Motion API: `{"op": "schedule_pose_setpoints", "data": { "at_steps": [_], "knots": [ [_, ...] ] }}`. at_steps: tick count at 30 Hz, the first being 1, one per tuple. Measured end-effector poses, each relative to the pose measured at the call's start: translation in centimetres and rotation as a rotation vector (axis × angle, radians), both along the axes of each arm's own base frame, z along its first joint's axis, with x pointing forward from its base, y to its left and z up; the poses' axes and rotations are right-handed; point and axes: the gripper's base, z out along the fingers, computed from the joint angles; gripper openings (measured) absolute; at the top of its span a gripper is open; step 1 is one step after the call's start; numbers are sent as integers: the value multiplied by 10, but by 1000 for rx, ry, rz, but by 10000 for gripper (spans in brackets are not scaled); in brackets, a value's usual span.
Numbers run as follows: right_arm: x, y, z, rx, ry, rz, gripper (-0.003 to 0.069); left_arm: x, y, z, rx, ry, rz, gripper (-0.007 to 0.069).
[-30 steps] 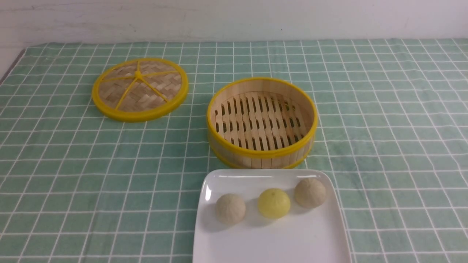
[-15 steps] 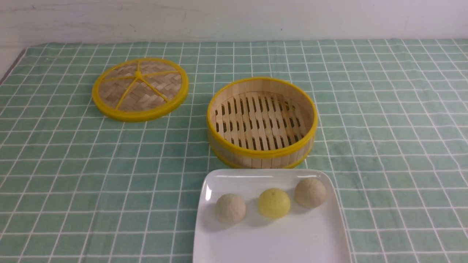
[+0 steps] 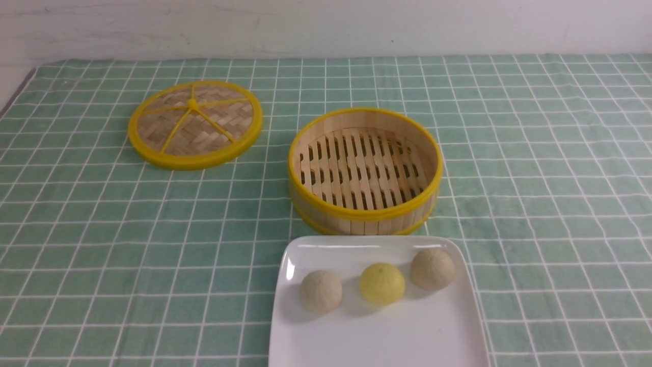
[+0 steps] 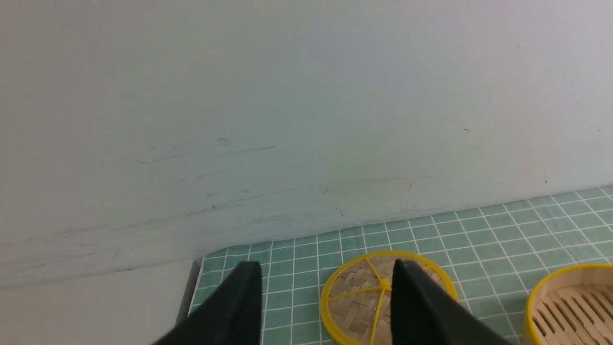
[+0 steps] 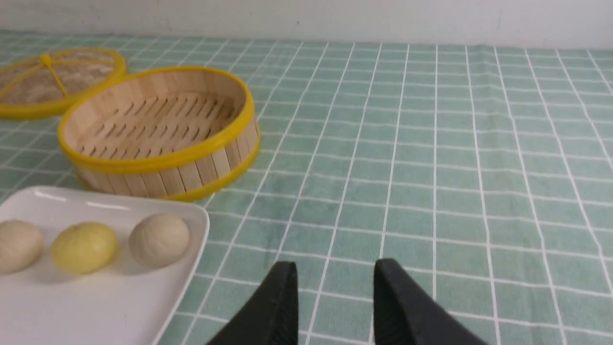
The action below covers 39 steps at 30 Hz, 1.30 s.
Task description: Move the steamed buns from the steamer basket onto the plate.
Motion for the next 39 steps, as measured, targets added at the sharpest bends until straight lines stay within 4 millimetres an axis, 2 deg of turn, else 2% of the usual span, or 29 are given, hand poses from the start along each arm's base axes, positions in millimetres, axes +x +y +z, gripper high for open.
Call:
{"op": "schedule_pose_setpoints", "data": {
  "at_steps": [9,30,34,39],
  "knots": [
    [2,1,-7,-9,26,3,243,0,-1,0,-7,4,-8,386],
    [2,1,-8,-10,34,2,243,0,-5,5,-30,-51,-55,386],
    [2,1,-8,-10,34,2,243,-1,-9,5,-73,-50,-100,386],
    [2,1,-8,-10,34,3,243,-2,-17,3,-216,3,-175,386]
  ]
}}
